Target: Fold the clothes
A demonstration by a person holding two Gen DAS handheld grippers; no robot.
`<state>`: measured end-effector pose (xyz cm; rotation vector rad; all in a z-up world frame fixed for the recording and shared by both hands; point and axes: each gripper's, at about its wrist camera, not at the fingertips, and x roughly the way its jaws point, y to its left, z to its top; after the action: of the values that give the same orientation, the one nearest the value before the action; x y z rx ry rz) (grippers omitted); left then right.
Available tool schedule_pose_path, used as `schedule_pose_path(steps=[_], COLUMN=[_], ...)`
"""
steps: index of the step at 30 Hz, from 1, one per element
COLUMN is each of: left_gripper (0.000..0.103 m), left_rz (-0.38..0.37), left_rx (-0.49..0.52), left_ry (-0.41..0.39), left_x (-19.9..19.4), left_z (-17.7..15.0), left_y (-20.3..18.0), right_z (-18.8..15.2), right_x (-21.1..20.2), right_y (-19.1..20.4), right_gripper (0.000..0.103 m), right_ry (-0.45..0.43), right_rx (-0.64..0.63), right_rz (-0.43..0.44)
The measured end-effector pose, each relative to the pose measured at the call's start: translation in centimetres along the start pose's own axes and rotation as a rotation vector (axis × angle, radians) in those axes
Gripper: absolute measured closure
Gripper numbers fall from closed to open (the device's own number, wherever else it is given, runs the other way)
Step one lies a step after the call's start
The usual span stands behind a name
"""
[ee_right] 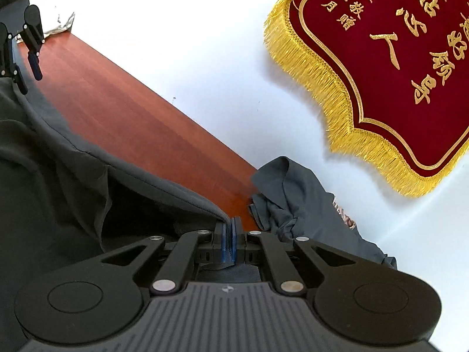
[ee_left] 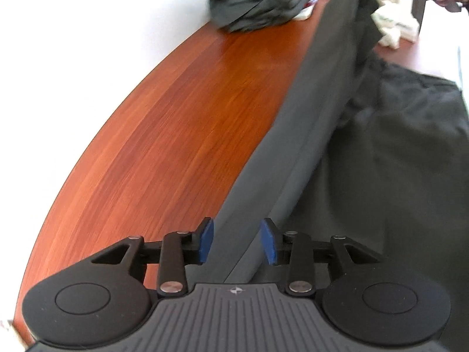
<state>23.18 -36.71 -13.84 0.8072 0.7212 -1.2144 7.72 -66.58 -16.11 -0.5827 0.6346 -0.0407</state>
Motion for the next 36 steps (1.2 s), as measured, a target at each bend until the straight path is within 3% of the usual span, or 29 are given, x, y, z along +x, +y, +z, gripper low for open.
schedule_pose_path(steps=[5, 6, 8, 11, 20, 32, 36], left_gripper=[0.063, 0.063, 0.063, 0.063, 0.063, 0.063, 0.089], left_rz=[-0.067, -0.075, -0.096, -0.120, -0.187, -0.171, -0.103], left_rx=[0.019, 0.017, 0.006, -0.012, -0.017, 0.032, 0.045], left_ry=[-0.037, -0.043, -0.063, -0.085, -0.078, -0.032, -0.043], left_x=[3.0, 1.1, 0.3, 2.2, 4.5, 6.0, 6.3], left_z=[2.3, 1.1, 1.8, 3.6, 5.6, 5.8, 5.4], left_y=[-2.5, -2.5, -2.3, -4.1, -5.3, -6.9, -7.4], right_z=[-0.1, -0.1, -0.2, -0.3, -0.6, -0.9, -0.9], right_x=[-0.1, 0.0, -0.2, -0.3, -0.7, -1.1, -1.2], right_y=[-0.1, -0.2, -0.2, -0.2, -0.3, -0.2, -0.1], right_gripper=[0.099, 0.099, 0.099, 0.099, 0.099, 0.099, 0.099], right_ry=[-0.009, -0.008, -0.014, -0.021, -0.039, -0.054, -0.059], right_rx=[-0.004, -0.005, -0.003, -0.003, 0.000, 0.011, 0.011], right_rz=[0.000, -0.002, -0.005, -0.009, -0.016, -0.018, -0.022])
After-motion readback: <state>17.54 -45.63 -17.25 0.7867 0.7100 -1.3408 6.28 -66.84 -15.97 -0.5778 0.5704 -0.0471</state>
